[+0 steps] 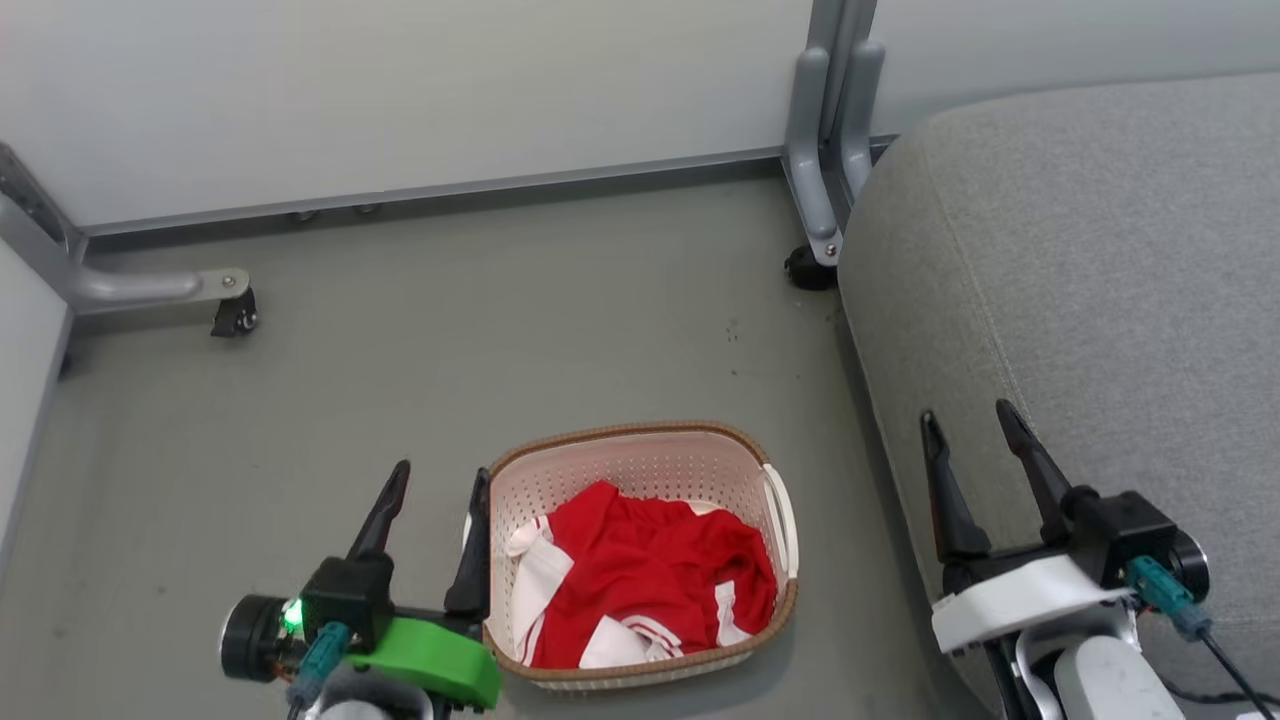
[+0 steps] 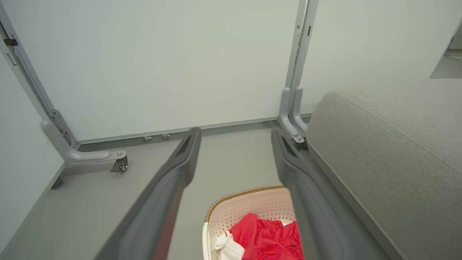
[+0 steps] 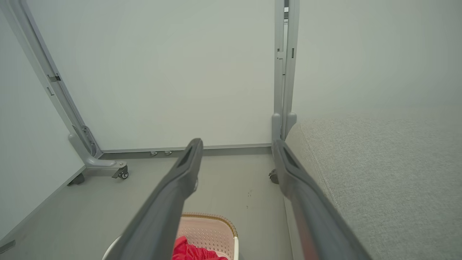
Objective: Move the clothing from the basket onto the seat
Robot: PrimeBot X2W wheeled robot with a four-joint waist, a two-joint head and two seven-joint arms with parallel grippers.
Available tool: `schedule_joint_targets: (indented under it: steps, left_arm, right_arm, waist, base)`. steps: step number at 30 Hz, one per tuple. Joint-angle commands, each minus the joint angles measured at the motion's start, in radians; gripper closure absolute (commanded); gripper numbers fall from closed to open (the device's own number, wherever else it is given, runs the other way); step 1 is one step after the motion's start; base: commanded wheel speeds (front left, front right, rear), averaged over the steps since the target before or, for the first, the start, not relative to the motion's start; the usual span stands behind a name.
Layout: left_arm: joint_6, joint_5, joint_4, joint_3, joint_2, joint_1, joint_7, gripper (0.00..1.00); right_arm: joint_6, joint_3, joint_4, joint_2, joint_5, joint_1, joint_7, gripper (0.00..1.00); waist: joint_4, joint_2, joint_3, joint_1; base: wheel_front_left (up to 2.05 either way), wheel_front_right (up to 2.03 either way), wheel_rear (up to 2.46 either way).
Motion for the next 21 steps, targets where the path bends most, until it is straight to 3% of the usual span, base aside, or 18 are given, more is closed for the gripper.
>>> schedule_joint_targets:
  steps: [1,10,11,15,21]
  left_arm:
    - [-0.012,0.01,0.013,-0.008,0.006,-0.046,-0.001,0.0]
    - [-0.053,0.147,0.164,-0.125,0.036,-0.278,0.0,0.0]
    - [-0.061,0.197,0.251,-0.189,0.06,-0.38,0.0,0.0]
    - [-0.068,0.248,0.399,-0.279,0.094,-0.527,0.0,0.0]
    - [-0.072,0.224,0.683,-0.434,0.114,-0.755,0.017,0.0]
  right_arm:
    - [0.0,-0.004,-0.01,-0.004,-0.009,-0.036,-0.003,0.0]
    - [0.0,-0.022,-0.071,-0.02,-0.019,-0.189,-0.003,0.0]
    - [0.0,-0.032,-0.093,-0.026,-0.024,-0.24,-0.003,0.0]
    - [0.0,-0.051,-0.119,-0.026,-0.028,-0.294,-0.003,0.0]
    - [0.0,-0.047,-0.158,-0.01,-0.026,-0.349,-0.003,0.0]
  waist:
    - [-0.009,0.0,0.105,0.0]
    - [-0.037,0.0,0.368,0.0]
    - [-0.06,0.0,0.456,0.0]
    - [-0.092,0.0,0.556,0.0]
    - [-0.159,0.0,0.691,0.0]
  base:
    - [0.0,0.0,0.0]
    - [0.0,0.0,0.0]
    - [0.0,0.0,0.0]
    - [0.0,0.0,0.0]
    - [0.0,0.0,0.0]
